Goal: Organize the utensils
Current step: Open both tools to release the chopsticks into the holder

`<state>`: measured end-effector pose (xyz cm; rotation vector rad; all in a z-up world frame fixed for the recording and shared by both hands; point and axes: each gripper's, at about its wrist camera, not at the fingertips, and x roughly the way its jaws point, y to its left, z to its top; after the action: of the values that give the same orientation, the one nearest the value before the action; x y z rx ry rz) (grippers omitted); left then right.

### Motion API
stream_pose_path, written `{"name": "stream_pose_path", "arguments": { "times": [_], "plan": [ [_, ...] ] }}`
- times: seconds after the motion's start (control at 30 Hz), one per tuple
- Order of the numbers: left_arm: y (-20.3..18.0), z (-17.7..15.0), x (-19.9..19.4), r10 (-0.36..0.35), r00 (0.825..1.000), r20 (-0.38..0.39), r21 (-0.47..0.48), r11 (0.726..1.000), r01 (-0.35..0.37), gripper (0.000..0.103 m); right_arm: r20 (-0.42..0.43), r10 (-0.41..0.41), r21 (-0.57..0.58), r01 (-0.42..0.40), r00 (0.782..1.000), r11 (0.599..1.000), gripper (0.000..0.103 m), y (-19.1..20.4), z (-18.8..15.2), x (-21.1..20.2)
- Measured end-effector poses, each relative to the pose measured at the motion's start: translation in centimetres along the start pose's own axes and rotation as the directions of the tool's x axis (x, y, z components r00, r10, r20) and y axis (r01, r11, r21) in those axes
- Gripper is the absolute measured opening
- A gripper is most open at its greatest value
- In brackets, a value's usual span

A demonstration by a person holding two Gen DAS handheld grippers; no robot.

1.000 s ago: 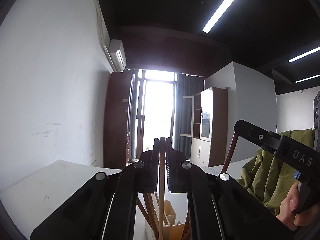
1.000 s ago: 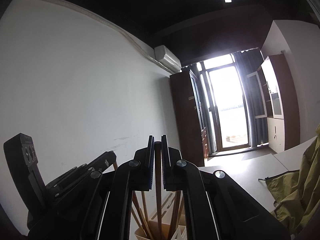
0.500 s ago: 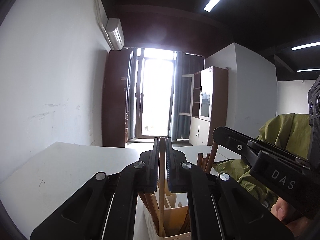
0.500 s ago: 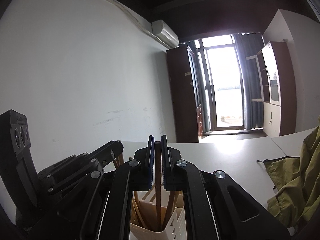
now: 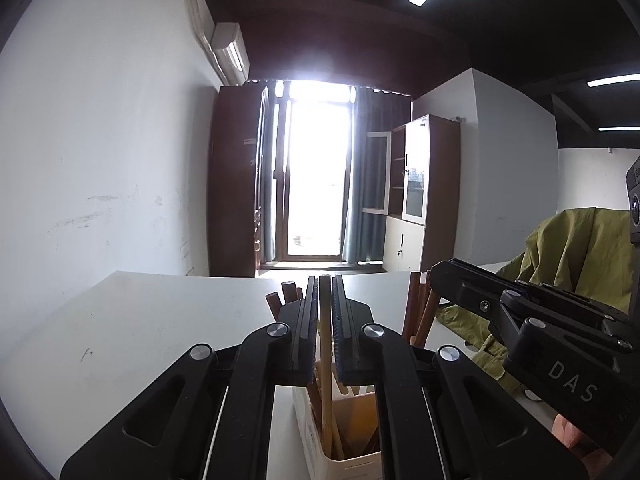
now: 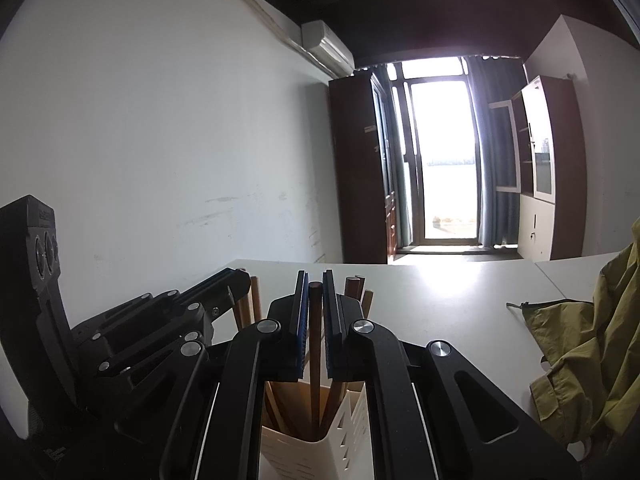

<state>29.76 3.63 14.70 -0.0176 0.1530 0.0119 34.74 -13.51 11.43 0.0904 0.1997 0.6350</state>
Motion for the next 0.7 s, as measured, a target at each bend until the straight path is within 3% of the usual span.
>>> {"name": "stream_pose_path", "arguments": {
  "times": [0.3, 0.37, 0.6, 0.7],
  "plan": [
    [0.7, 1.3, -3.3, -0.006, 0.999, 0.036, -0.006, 1.0, 0.007, 0.02, 0.01, -0.012, -0.006, 0.012, 1.0, 1.0, 0.01, 0.4, 0.2, -1.0],
    [0.7, 1.3, -4.1, -0.006, 0.999, 0.032, -0.002, 1.0, 0.006, 0.024, 0.013, -0.022, 0.001, 0.022, 1.0, 1.0, 0.023, 0.3, 0.2, -1.5],
    [0.0, 0.4, -6.4, 0.006, 0.999, -0.04, 0.05, 0.999, -0.004, 0.036, 0.004, -0.055, 0.003, 0.055, 0.998, 0.998, 0.032, 0.3, -0.3, -3.8],
    [0.0, -0.3, -7.3, -0.005, 0.996, -0.09, 0.053, 0.999, 0.01, 0.047, -0.017, -0.07, -0.018, 0.069, 0.997, 0.997, 0.038, 0.6, -1.0, -4.8]
  ]
}}
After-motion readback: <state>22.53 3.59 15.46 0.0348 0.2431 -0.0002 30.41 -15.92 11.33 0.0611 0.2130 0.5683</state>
